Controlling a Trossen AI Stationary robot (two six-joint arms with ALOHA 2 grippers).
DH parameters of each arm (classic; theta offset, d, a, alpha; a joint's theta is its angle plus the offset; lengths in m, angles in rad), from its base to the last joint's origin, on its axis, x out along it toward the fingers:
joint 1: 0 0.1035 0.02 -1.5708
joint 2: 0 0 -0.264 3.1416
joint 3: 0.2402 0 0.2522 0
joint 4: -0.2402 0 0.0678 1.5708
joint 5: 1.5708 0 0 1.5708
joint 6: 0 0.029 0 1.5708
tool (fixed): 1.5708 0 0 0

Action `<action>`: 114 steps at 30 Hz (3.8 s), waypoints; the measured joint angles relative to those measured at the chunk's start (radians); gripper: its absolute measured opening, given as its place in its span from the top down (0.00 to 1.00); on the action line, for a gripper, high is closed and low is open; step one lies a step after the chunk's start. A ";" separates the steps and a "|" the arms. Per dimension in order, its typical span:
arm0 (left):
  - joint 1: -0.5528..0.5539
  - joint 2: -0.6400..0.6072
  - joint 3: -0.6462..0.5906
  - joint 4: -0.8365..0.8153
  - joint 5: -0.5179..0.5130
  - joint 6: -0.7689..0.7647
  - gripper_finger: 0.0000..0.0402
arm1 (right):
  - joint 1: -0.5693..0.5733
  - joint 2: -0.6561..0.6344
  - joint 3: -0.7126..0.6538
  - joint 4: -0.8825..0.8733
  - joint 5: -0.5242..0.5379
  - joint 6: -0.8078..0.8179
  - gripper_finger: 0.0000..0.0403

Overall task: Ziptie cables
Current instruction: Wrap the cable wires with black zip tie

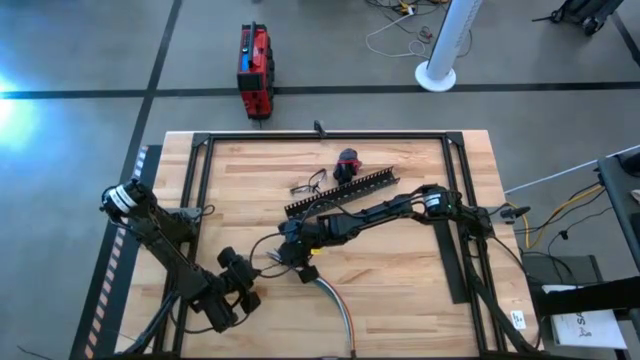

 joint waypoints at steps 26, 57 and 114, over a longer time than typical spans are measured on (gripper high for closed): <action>0.002 -0.079 0.002 0.129 0.019 0.173 0.99 | 0.017 -0.074 0.000 -0.159 0.096 0.104 0.69; -0.020 -0.068 0.000 0.145 0.172 0.172 1.00 | 0.051 0.025 -0.004 0.079 0.025 -0.039 0.88; 0.089 0.040 -0.014 0.265 -0.071 0.347 0.72 | 0.052 0.065 0.004 0.133 0.062 -0.020 0.98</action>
